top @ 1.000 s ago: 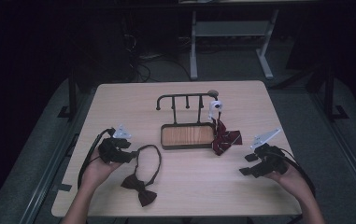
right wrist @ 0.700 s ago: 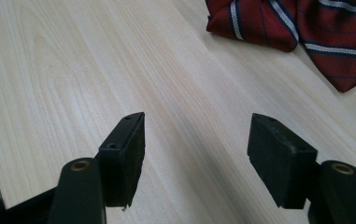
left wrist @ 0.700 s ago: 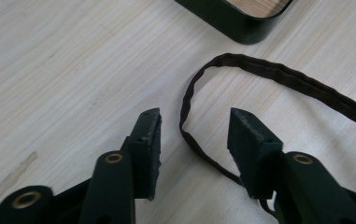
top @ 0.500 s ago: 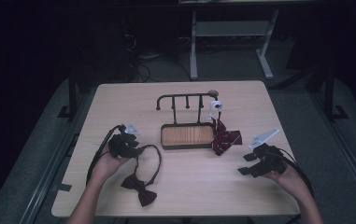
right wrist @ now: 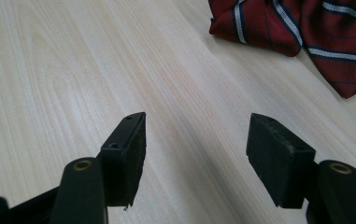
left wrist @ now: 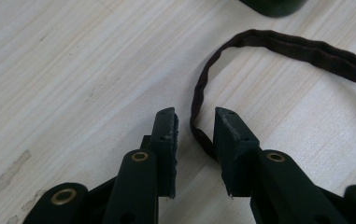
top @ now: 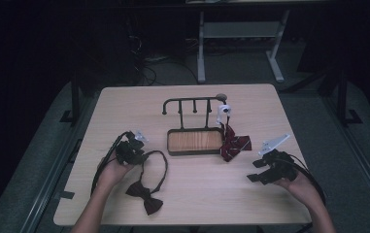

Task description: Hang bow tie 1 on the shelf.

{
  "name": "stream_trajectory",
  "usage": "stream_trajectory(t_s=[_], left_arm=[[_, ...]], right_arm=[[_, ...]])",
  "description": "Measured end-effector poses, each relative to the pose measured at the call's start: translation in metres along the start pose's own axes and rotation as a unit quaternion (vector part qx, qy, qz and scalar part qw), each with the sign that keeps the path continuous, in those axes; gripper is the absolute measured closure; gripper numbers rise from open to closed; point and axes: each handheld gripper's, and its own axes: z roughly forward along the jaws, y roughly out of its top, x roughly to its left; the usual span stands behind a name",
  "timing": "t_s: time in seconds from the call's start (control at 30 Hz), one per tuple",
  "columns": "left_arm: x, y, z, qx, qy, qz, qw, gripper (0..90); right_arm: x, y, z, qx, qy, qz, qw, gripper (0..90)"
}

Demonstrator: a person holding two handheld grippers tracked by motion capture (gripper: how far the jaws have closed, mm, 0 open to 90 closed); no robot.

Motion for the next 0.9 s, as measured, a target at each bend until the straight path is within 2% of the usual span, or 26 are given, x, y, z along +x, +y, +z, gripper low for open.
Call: stream_trajectory(t_s=[0.4,0.9], left_arm=[[-0.002,-0.0014,0.0022,0.012,-0.011,0.003,0.9999,82.1],[-0.003,-0.0056,0.0014,0.005,-0.013,0.004,0.9999,89.5]], right_arm=[[0.0003,0.0001,-0.0011,-0.003,-0.002,0.001,1.0,37.9],[0.0014,0.0009,0.0002,-0.001,-0.002,-0.005,1.0,37.6]])
